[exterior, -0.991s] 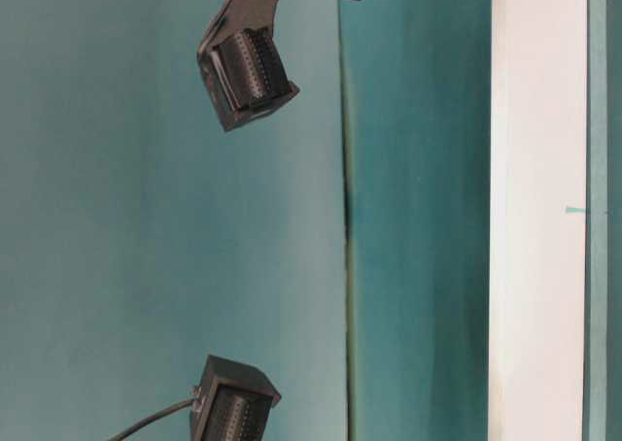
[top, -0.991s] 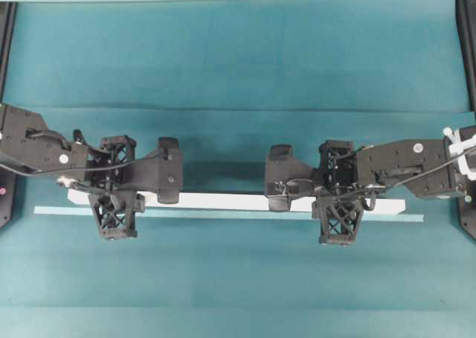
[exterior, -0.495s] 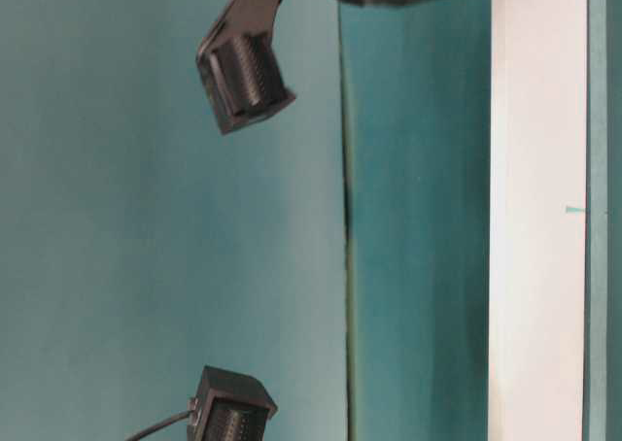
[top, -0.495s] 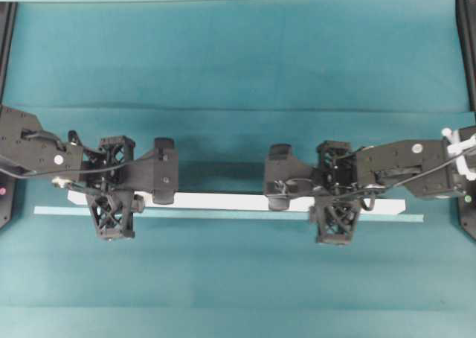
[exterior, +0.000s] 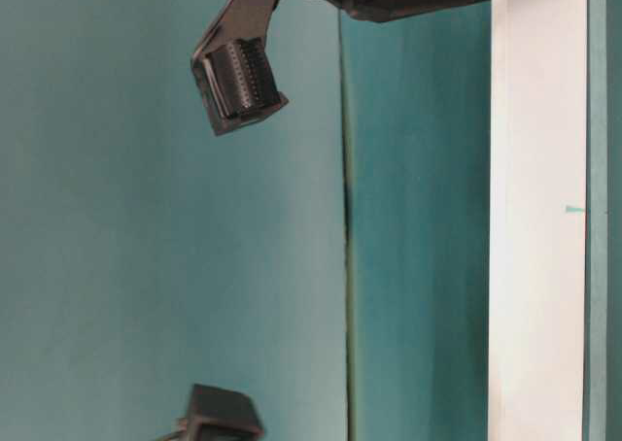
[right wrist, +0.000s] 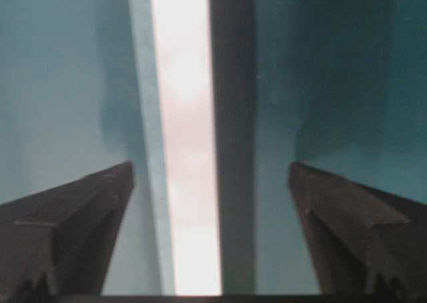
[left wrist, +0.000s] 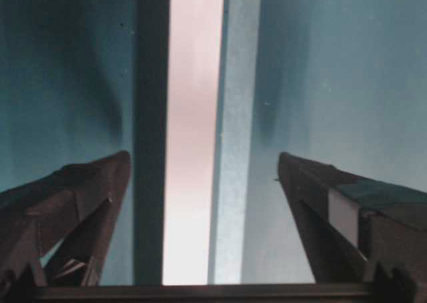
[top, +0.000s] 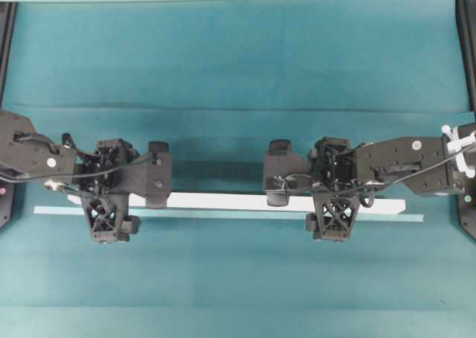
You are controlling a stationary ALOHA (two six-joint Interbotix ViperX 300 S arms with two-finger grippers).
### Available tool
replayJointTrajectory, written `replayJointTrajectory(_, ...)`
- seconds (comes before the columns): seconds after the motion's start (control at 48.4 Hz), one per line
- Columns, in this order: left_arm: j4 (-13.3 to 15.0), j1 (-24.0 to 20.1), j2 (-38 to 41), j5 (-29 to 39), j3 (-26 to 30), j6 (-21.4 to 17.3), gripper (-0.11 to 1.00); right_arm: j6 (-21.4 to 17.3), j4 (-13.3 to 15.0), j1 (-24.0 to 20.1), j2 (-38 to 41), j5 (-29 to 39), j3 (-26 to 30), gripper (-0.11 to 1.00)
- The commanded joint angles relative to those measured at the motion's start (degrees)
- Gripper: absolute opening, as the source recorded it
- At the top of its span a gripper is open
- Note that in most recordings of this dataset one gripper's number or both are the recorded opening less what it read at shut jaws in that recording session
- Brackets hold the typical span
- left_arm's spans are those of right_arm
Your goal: Lift a wooden board with both hands.
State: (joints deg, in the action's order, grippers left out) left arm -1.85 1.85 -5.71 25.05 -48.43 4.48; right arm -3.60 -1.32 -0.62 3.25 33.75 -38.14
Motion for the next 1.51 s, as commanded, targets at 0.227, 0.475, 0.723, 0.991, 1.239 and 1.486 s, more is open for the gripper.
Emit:
replayJointTrajectory(0.227,0.09,0.09,-10.2,-0.18,-0.18,-0.09,1.0,-0.62,0.09,1.41,-8.96,-0.18,0.18,0.93)
replayJointTrajectory(0.475,0.09,0.09,-21.01,-1.23,-0.88,0.53,1.0,-0.53,0.18,2.81,-18.72,-0.35,-0.09,0.94)
replayJointTrajectory(0.723,0.09,-0.7,-30.5,-6.42,-3.34,-0.09,1.0,-0.18,0.09,3.34,-27.16,-3.16,-2.02,0.93)
replayJointTrajectory(0.991,0.09,-0.7,-38.58,-11.95,-5.19,0.0,1.0,-0.18,0.18,3.34,-35.68,-15.21,-6.94,0.94)
replayJointTrajectory(1.239,0.09,-1.32,-42.36,-12.57,-4.22,-0.09,0.99,-0.26,0.26,3.34,-41.92,-18.37,-9.23,0.93)
replayJointTrajectory(1.486,0.09,-2.2,-45.44,-16.26,-3.16,-0.09,0.99,-0.35,0.35,3.34,-45.88,-19.42,-9.93,0.93)
